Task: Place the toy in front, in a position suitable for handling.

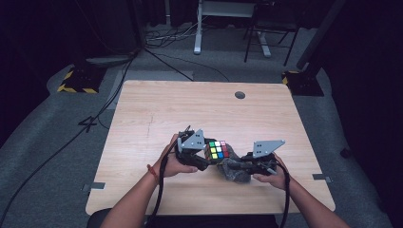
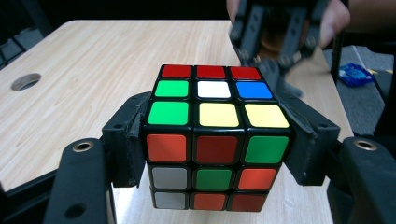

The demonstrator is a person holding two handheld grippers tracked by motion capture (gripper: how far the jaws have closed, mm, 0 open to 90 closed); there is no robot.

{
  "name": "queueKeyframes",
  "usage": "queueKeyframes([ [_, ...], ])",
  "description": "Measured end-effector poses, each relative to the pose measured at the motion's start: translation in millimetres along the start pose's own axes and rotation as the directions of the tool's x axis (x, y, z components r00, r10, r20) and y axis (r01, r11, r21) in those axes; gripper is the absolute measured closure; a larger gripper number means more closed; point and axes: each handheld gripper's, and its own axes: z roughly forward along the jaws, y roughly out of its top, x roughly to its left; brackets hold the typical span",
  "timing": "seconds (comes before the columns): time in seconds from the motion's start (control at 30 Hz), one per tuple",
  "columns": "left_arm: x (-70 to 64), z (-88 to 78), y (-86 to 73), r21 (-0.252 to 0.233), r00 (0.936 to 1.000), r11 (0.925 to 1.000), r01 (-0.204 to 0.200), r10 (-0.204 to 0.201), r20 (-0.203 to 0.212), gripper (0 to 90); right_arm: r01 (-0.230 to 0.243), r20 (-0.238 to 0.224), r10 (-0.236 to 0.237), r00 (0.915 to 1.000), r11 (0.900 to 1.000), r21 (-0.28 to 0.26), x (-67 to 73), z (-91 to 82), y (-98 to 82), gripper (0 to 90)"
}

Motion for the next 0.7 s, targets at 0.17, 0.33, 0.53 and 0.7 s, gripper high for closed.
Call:
queueKeyframes([
  [0.17,-6.9,10.0,-1.3,0.055,0.9992,0.9979,-0.035,0.033,0.023,33.8,-0.019,0.058,0.027,0.9979,0.990,-0.140,-4.3,-21.6,6.2,79.7],
  [0.33,-12.8,16.4,4.1,0.043,0.9987,0.9978,-0.050,0.049,0.010,33.8,-0.039,0.049,0.044,0.9978,0.994,-0.106,-8.3,-17.4,1.1,79.5],
  [0.53,-3.4,5.9,4.2,-0.021,0.9981,0.9998,-0.003,0.002,-0.061,33.8,-0.026,-0.022,0.025,0.9994,0.999,-0.019,-7.2,-4.1,-3.5,79.4],
  [0.7,1.2,7.9,-1.3,-0.001,0.9983,0.9999,0.014,-0.014,-0.057,33.8,-0.020,-0.022,0.018,0.9996,0.996,-0.085,-6.9,-13.4,0.9,79.4],
])
